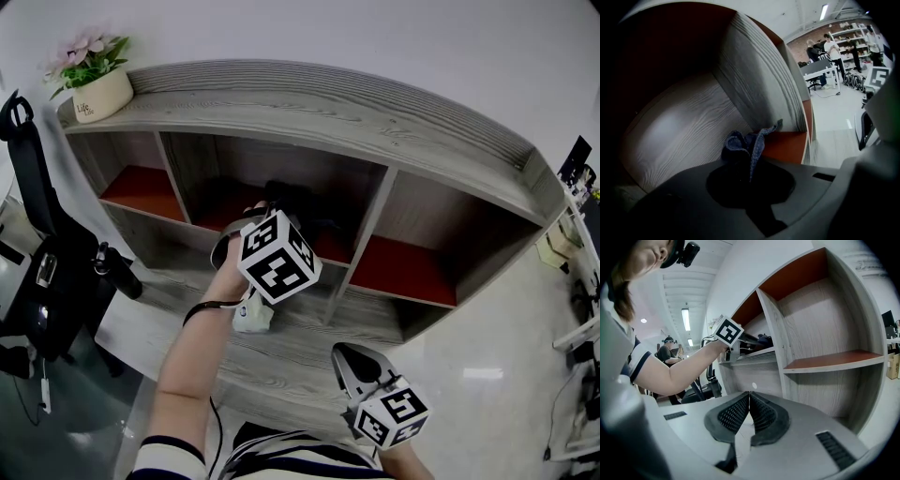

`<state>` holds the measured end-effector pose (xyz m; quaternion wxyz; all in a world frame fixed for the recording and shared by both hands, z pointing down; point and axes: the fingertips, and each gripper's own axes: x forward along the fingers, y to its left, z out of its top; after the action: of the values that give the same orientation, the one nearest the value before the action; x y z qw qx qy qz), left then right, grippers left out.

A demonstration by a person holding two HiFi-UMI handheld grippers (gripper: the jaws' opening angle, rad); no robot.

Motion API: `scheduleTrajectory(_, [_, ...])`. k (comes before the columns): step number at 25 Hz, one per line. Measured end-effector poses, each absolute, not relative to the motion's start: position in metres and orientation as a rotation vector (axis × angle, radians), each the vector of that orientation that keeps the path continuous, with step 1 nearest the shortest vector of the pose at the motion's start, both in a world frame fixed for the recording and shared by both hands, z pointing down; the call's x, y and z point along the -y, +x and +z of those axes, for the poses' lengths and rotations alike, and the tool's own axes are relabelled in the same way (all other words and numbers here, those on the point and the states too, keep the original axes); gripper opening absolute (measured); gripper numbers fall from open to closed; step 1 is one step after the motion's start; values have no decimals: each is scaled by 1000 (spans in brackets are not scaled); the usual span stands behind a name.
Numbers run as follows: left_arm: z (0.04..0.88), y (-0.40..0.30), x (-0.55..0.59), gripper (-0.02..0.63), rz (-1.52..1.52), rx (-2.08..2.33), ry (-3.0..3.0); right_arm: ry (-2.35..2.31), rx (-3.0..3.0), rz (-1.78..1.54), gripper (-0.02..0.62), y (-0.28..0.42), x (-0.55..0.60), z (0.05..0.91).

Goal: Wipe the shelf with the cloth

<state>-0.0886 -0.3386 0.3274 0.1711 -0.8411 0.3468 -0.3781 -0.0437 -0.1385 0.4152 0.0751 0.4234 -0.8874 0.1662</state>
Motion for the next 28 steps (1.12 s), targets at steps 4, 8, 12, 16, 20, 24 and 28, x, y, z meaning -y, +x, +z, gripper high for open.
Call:
scheduleTrajectory(4, [327,-67,329,35,-1031,-854,-2413,1282,2656,505,26,-41,137,415])
scheduleTrajectory(8, [326,-56,319,35,-1005,-753,-2440,1300,2649,512,26,-36,137,415])
scheduleTrajectory(12, [327,-47,305,35,-987,-649,-2438,1301,2648,522,26,-37,135,416])
scheduleTrajectory(16, [329,-46,291,35,-982,-595,-2394,1282,2660,510,26,-39,132,416])
scheduleTrajectory(20, [328,-49,275,35,-972,-576,-2368,1273,2662,513,26,-40,131,415])
scheduleTrajectory(24, [328,-50,261,35,-965,-591,-2373,1233,2682,505,26,-47,129,416])
scheduleTrajectory(28, [326,-57,250,35,-943,-642,-2396,1195,2703,493,26,-54,129,415])
